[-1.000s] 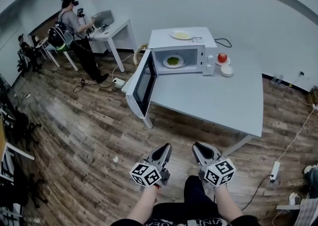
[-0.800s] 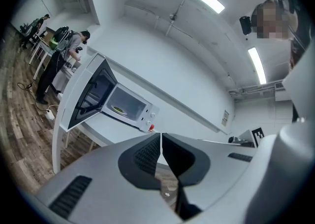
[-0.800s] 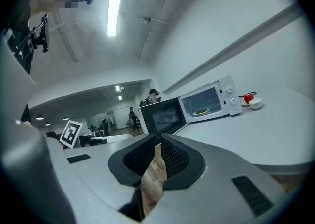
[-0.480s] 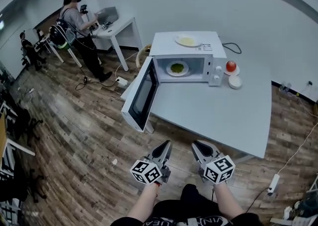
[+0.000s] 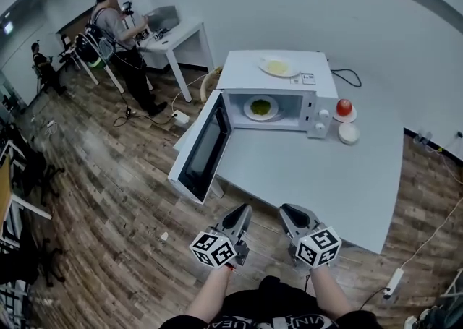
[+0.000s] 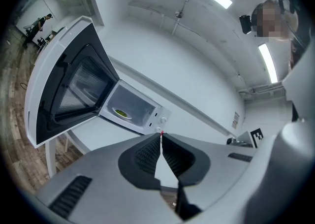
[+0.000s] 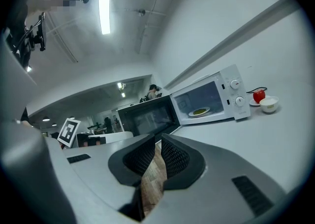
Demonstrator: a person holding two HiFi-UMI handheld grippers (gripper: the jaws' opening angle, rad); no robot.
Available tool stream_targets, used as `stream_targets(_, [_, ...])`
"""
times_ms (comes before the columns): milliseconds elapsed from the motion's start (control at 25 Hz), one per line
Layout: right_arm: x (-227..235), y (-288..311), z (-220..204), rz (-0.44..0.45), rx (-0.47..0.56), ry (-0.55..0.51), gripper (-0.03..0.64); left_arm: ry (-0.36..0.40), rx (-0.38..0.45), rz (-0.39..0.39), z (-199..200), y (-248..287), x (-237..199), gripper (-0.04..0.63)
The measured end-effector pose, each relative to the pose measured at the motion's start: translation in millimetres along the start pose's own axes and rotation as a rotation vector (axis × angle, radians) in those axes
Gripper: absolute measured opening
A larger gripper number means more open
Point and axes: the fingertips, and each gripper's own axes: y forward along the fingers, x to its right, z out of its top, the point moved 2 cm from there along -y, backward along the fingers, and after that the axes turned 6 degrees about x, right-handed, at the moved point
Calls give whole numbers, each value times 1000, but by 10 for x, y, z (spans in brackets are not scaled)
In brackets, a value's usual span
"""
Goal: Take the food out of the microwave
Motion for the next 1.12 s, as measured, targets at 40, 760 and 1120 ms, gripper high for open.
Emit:
stream_targets(40, [41,16,6,2,-4,4,56,-3,0,8,-10,34,-16,17])
stream_targets(760, [554,238,-103,11,-59,33,56,-46,-2,55,-227,534,-190,18])
stream_targets(1120, [926,529,42,-32,-43,45,57,-42,-23,-11,-147,1137,-360,18])
